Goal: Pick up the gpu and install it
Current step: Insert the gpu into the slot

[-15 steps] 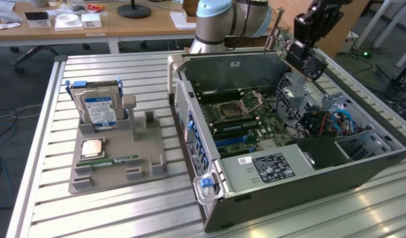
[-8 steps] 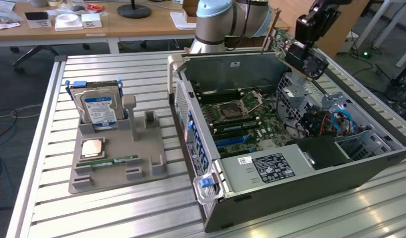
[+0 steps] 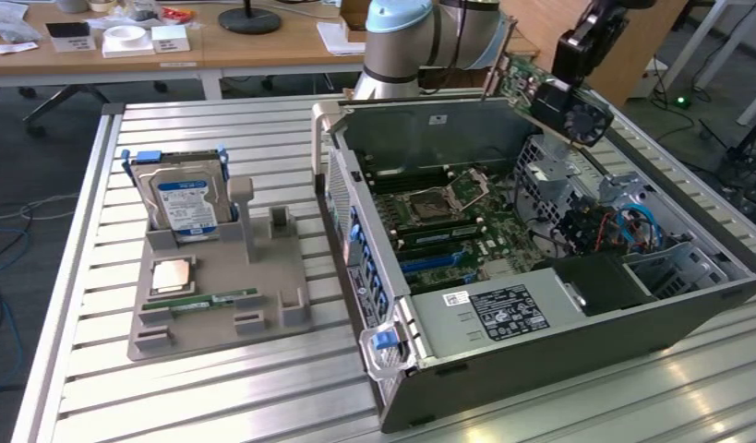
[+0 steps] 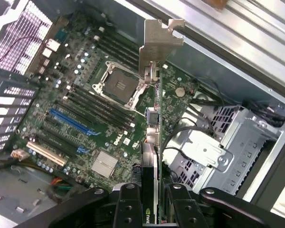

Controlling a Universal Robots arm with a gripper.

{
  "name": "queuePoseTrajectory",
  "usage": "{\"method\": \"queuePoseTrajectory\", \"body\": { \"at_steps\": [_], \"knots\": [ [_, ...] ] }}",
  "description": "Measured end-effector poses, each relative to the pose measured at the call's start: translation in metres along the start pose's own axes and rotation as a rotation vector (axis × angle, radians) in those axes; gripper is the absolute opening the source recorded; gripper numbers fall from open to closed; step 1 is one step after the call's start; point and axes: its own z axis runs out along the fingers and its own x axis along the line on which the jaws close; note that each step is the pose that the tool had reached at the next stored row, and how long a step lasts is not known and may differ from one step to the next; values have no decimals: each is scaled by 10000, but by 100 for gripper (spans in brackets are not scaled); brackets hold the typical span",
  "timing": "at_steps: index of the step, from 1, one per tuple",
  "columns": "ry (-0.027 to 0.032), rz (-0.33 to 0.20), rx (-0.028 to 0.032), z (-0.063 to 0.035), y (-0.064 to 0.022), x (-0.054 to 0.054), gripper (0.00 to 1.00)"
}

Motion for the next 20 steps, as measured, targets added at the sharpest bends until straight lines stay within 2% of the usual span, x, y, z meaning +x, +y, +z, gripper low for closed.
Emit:
{"method": "queuePoseTrajectory", "body": {
  "at_steps": [20],
  "knots": [
    [192,-3260,5,2,0,0,26]
  ]
}}
